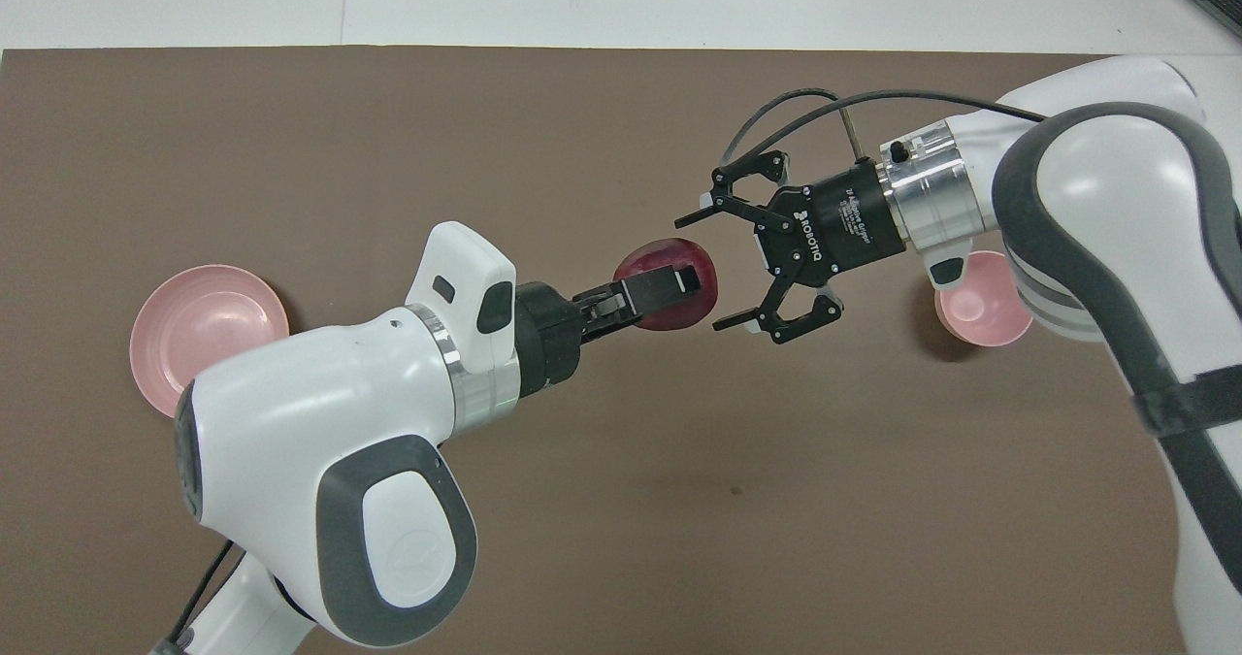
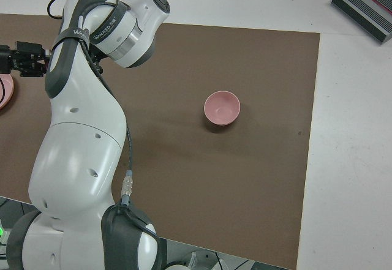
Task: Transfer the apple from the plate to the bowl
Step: 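Hold the apple with the left gripper while the right gripper approaches it, then close the right gripper on the apple held by the left gripper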
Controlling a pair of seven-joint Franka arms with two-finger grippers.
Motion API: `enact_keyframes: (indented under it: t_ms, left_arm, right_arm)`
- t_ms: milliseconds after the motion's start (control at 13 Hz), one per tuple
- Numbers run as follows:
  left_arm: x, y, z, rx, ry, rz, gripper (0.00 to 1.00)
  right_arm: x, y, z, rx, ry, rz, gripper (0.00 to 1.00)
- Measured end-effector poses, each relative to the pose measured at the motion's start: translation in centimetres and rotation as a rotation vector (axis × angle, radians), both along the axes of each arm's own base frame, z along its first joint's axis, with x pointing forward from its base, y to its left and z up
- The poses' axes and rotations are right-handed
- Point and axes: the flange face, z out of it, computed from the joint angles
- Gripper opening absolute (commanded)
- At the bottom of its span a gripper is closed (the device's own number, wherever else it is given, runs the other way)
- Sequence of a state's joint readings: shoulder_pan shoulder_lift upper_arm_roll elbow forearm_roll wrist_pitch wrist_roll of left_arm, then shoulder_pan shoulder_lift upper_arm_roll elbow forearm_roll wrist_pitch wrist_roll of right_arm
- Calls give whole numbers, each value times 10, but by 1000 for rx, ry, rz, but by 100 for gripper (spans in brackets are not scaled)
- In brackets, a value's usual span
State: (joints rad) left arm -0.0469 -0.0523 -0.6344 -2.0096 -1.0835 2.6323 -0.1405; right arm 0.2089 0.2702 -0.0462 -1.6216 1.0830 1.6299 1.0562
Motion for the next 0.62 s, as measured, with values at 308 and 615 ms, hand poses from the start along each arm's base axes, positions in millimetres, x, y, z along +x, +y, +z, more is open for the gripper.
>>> enact_keyframes:
  t_ms: [308,615]
  left_arm:
    - [0,-1,0,-3,10,5,0]
    - [-1,-1,0,-4,12,6,0]
  right_arm:
    - [-3,9,2,12,2,12,100]
    - [-8,23,2,13,2,35,100]
